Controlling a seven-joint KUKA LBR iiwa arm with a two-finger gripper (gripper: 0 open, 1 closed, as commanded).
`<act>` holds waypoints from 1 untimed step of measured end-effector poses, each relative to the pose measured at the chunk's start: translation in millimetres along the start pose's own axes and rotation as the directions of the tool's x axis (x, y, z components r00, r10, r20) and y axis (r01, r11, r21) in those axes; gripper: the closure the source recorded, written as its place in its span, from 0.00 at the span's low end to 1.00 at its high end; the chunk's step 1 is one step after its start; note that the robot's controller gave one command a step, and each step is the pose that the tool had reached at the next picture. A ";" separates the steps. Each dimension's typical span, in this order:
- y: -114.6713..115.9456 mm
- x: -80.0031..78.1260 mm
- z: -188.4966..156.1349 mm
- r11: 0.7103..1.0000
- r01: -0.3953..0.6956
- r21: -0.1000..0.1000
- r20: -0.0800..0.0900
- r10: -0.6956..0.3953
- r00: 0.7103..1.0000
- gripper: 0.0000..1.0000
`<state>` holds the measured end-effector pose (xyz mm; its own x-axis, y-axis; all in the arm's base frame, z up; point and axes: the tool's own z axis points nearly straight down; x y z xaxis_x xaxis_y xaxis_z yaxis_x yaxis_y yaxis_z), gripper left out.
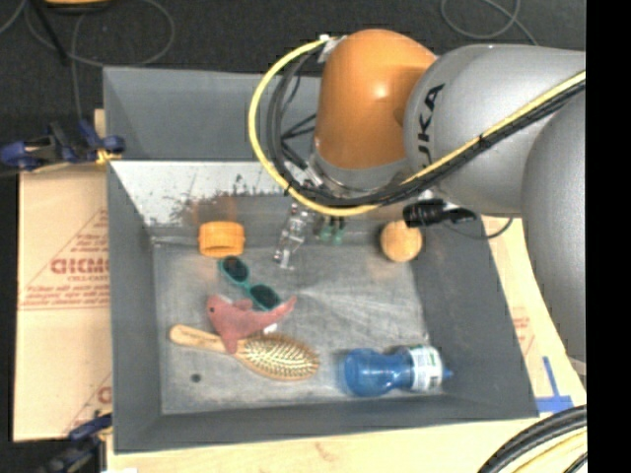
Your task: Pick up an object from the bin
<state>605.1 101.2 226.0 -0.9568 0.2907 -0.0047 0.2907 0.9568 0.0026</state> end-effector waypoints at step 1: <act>-0.7 0.2 0.9 1.000 0.001 0.002 -0.001 -0.001 1.000 0.00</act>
Offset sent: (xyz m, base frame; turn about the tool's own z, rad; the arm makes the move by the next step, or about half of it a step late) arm 0.0000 0.0000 0.0000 0.0000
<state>604.7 100.6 225.1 -0.9570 0.2900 -0.0034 0.2900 0.9570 0.0005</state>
